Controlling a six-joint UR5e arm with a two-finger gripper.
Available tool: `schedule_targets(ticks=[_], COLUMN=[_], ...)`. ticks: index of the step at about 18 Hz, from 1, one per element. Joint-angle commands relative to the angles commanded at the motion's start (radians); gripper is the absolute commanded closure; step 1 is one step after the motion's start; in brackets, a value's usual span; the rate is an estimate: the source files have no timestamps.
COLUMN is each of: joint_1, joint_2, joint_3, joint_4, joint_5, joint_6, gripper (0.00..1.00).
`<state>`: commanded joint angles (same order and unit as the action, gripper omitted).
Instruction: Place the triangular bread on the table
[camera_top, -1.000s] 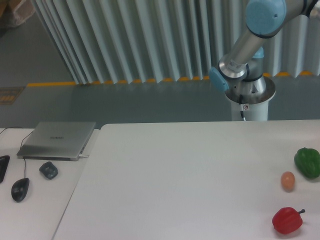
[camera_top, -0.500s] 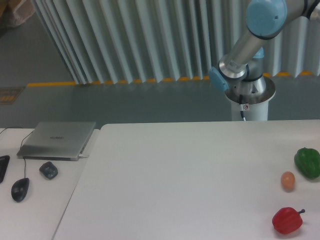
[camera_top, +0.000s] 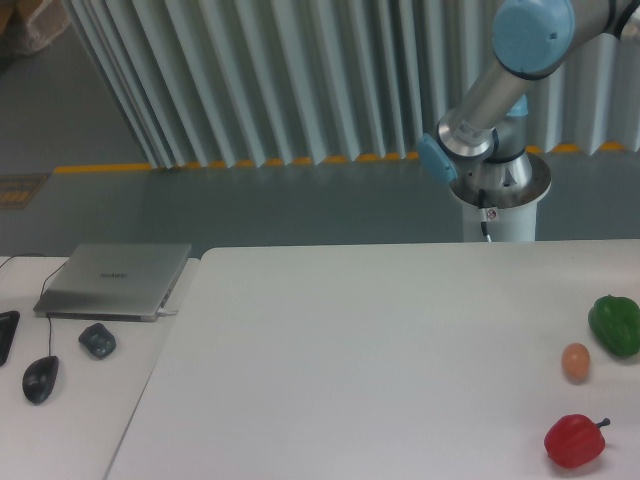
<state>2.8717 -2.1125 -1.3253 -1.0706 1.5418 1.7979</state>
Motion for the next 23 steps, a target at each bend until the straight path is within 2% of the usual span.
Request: schedule_targets(ticks=[4, 7, 8, 10, 12, 15, 16, 19, 20, 21, 22, 23], joint_1=[0.0, -0.003, -0.032, -0.104, -0.193, -0.29, -0.319, -0.321, -0.321, -0.319, -0.319, -0.321], joint_2=[0.061, 0.109, 0.132, 0.155, 0.158, 0.115, 0.099, 0.086, 0.088, 0.091, 0.094, 0.095], joint_3=[-0.005, -0.006, -0.012, -0.018, -0.058, -0.123, -0.155, -0.172, -0.173, -0.175, -0.173, -0.175], joint_4=[-0.075, -0.159, -0.179, -0.181, -0.155, -0.013, 0.027, 0.026, 0.023, 0.023, 0.023, 0.024], joint_5=[-0.075, -0.152, -0.181, -0.183, -0.178, -0.094, -0.028, 0.038, 0.049, 0.053, 0.055, 0.061], joint_6=[-0.057, -0.127, -0.209, -0.335, -0.476, -0.601, -0.603, -0.517, -0.488, -0.474, -0.471, -0.471], gripper=[1.0, 1.0, 1.0, 1.0, 1.0, 1.0, 1.0, 0.99, 0.88, 0.69, 0.11, 0.0])
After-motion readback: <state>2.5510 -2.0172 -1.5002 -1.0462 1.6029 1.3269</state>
